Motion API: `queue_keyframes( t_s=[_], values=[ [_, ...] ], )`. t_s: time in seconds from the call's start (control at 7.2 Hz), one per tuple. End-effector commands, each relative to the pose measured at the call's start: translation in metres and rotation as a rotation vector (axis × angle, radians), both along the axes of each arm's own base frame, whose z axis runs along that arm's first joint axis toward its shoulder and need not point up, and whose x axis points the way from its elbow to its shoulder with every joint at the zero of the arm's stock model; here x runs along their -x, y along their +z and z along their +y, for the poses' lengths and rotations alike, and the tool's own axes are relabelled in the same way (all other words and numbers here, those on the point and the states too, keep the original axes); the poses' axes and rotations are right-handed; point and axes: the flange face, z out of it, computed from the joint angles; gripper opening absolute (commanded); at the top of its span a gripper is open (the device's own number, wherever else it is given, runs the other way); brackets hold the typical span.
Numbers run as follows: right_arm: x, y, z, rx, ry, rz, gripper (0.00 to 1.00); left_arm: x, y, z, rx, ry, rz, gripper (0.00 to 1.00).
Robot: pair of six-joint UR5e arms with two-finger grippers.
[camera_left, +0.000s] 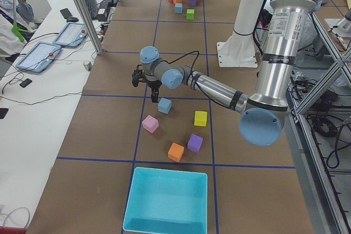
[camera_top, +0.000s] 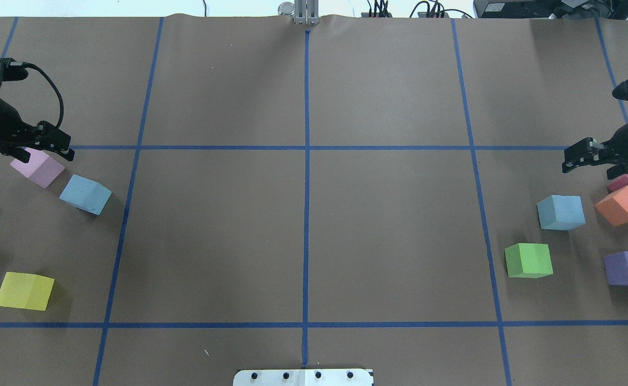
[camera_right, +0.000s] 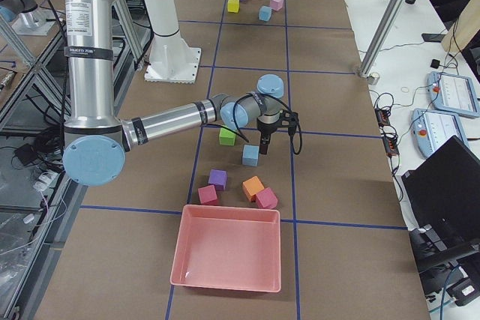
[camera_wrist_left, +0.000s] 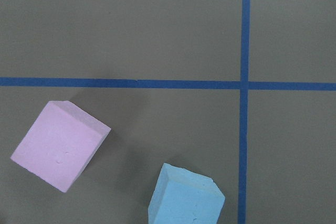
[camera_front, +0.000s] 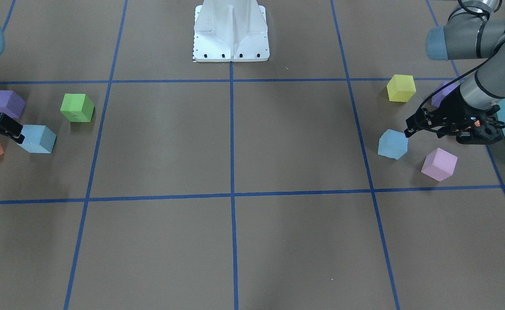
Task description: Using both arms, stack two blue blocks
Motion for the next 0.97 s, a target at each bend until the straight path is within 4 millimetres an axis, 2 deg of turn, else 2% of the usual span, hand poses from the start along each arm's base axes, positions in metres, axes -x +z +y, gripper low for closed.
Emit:
queue_keyframes(
  t_s=[0.0, 0.14, 0.28, 0.42, 0.56, 0.83],
  values=[
    [0.014, 0.002, 0.004, 0.02, 0.023, 0.025, 0.96, -0.03, -0.006, 0.011, -0.102, 0.041, 0.013, 0.99],
    [0.014, 0.007, 0.007, 0.002, 0.021, 0.012, 0.96, -0.038, -0.003, 0.016, -0.151, 0.073, 0.025, 0.99],
    [0.015, 0.012, 0.013, -0.004, 0.019, 0.005, 0.96, -0.037, 0.0, 0.016, -0.196, 0.111, 0.019, 0.99],
    [0.024, 0.012, 0.016, 0.013, 0.023, 0.006, 0.95, -0.037, 0.001, 0.016, -0.211, 0.125, 0.018, 0.99],
    [0.029, 0.018, 0.023, 0.008, 0.014, 0.026, 0.91, -0.037, 0.003, 0.016, -0.226, 0.135, 0.014, 0.98],
    [0.041, 0.034, 0.044, -0.07, -0.034, 0.015, 0.92, -0.034, 0.011, 0.015, -0.24, 0.114, -0.028, 0.98]
  ],
)
